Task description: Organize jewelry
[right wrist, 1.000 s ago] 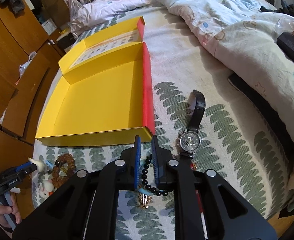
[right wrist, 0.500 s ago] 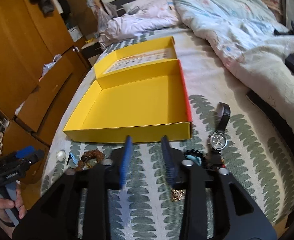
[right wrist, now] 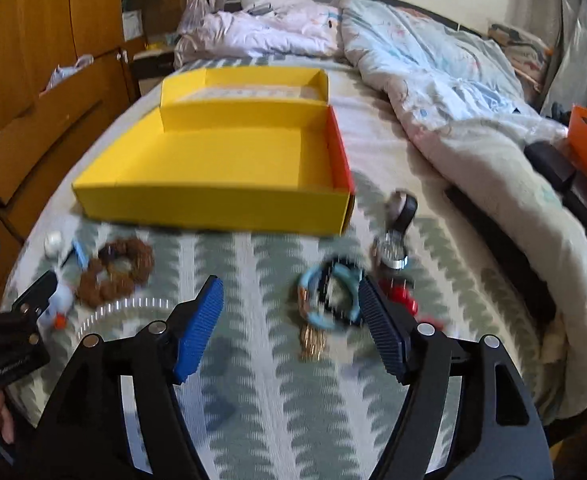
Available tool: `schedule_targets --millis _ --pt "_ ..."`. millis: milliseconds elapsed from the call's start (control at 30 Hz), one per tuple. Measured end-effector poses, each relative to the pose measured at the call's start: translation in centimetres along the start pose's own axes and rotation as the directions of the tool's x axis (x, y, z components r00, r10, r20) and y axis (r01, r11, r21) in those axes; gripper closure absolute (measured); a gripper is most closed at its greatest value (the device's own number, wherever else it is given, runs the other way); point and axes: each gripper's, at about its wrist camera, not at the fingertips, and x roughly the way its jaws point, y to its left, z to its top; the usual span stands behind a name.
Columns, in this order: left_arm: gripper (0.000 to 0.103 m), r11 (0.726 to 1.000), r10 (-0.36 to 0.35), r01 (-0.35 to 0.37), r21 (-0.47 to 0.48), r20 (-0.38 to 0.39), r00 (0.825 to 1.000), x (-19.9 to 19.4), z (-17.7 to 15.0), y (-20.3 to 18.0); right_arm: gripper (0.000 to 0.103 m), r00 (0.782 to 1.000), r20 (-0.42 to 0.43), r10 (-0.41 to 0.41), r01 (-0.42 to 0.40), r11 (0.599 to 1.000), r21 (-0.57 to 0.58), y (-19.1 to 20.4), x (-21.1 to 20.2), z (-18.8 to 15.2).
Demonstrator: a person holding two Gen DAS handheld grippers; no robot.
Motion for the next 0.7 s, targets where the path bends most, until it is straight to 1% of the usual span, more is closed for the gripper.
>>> schedule_targets --millis 100,267,433,633,700 --pt "0.006 0.999 -0.029 0.029 -0.022 -0.017 0.999 -0.2 -0.4 0.1 0.030 1.000 -0.027 -0.012 0.012 1.000 0.001 0.1 0.0 -1.7" --pt "0.006 0.998 -0.034 0.035 -0.045 0.020 0.999 -1.7 -0.9 0.1 0.030 0.999 -0.052 -0.008 0.009 1.000 0.027 0.1 -0.6 -4.2" --pt "0.006 0.997 -0.053 0.053 -0.056 0.007 0.999 -1.7 -1.5 -0.1 0.030 0.998 -0.054 -0.018 0.020 0.999 0.037 -0.3 -0.9 -4.6" --pt "0.006 0.999 -0.035 0.035 -0.033 0.009 0.999 -2.0 -1.7 -1.0 0.030 0.999 -0.052 -0.011 0.014 0.998 0.055 -0.6 -1.0 -4.4" --pt "0.006 0.998 -0.042 0.042 -0.035 0.013 0.999 -2.2 -1.7 -1.0 0.030 0.999 -0.053 -0.015 0.017 0.998 0.052 -0.6 -1.0 -4.4"
